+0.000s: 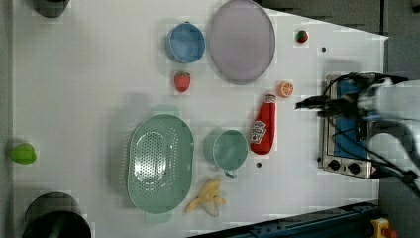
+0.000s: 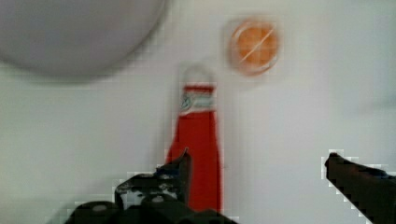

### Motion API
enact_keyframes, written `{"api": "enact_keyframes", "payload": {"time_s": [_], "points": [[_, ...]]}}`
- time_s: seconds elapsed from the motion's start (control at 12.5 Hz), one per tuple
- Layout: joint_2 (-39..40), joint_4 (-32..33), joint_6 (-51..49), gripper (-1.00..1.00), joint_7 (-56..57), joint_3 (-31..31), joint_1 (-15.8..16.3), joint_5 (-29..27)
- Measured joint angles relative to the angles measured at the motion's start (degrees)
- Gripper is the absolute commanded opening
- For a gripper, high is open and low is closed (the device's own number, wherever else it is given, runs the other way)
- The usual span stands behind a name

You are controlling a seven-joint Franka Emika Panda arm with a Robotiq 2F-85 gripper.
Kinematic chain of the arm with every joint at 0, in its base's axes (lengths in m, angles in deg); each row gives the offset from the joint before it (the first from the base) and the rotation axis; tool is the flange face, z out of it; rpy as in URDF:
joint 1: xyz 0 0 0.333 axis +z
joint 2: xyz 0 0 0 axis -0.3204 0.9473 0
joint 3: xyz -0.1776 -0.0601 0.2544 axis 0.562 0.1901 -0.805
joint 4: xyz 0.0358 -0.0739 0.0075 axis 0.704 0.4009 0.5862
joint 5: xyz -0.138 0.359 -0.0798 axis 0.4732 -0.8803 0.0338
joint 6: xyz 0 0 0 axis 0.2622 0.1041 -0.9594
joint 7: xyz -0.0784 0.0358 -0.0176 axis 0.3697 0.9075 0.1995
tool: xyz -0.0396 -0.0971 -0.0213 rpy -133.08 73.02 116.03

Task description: Pick ketchup from strainer and place it on the table

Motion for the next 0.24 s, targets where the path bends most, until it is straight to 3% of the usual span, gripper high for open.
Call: {"api": "enact_keyframes", "payload": {"time_s": [0.16, 0.24], "points": [[-6.04, -6.83, -7.53, 1.0, -2.91, -0.11, 0.28, -2.25], [-8.35, -10.85, -11.6, 1.0, -5.86, -0.14, 0.22, -6.15]]}}
